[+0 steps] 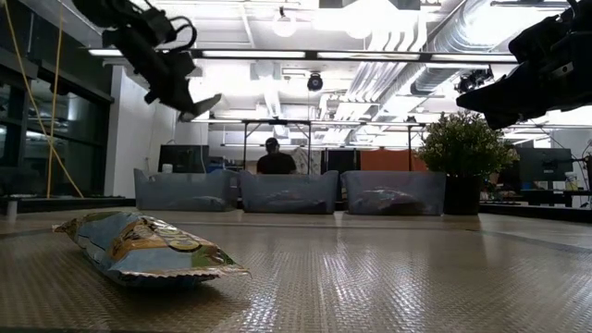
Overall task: Pick and place Granola Bars by type
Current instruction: Put the orange granola bar into the left black bin
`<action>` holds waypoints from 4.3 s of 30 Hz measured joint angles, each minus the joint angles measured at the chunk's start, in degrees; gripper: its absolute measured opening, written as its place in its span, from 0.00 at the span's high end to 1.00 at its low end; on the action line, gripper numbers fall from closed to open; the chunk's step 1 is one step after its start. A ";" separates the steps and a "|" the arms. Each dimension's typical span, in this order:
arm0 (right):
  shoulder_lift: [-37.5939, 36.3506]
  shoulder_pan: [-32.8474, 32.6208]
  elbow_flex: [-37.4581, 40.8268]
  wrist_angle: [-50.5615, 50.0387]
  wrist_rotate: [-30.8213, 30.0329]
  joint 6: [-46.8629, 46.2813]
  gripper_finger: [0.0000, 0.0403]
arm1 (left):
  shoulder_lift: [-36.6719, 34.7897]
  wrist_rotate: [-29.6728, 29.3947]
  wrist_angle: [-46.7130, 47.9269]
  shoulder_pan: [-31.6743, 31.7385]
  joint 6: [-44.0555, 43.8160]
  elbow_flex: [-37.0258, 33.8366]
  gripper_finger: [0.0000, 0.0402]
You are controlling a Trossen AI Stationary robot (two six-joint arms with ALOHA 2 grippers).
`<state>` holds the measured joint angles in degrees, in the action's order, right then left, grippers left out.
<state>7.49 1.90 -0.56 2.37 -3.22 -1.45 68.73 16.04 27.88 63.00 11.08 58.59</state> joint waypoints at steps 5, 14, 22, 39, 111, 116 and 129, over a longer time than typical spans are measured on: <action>0.00 0.01 0.00 0.00 0.00 0.00 0.99 | 0.57 0.04 3.12 -0.54 6.16 -2.23 0.85; -0.01 0.01 0.00 0.01 0.00 0.00 0.99 | 7.46 -11.37 14.85 -8.42 19.47 -2.25 0.85; 0.01 0.00 0.00 0.00 -0.02 0.00 0.99 | 11.88 -17.72 15.28 -10.62 20.84 -2.25 0.85; -0.01 -0.01 0.00 0.00 -0.01 0.00 0.99 | 19.42 -20.38 15.13 -12.75 27.84 -2.23 0.85; 0.01 0.01 0.00 0.01 -0.01 0.00 0.99 | -18.63 20.08 1.23 -19.52 -2.02 -2.21 0.57; 0.01 0.00 0.00 0.01 0.00 0.00 0.99 | -23.83 22.15 2.62 -19.52 -6.61 -2.21 0.57; -0.01 0.01 0.00 0.00 0.00 0.01 0.99 | -34.18 26.26 7.74 -19.54 -12.44 -2.21 0.57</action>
<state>7.49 1.90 -0.56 2.37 -3.22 -1.44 34.55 42.30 35.61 43.46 -1.37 56.38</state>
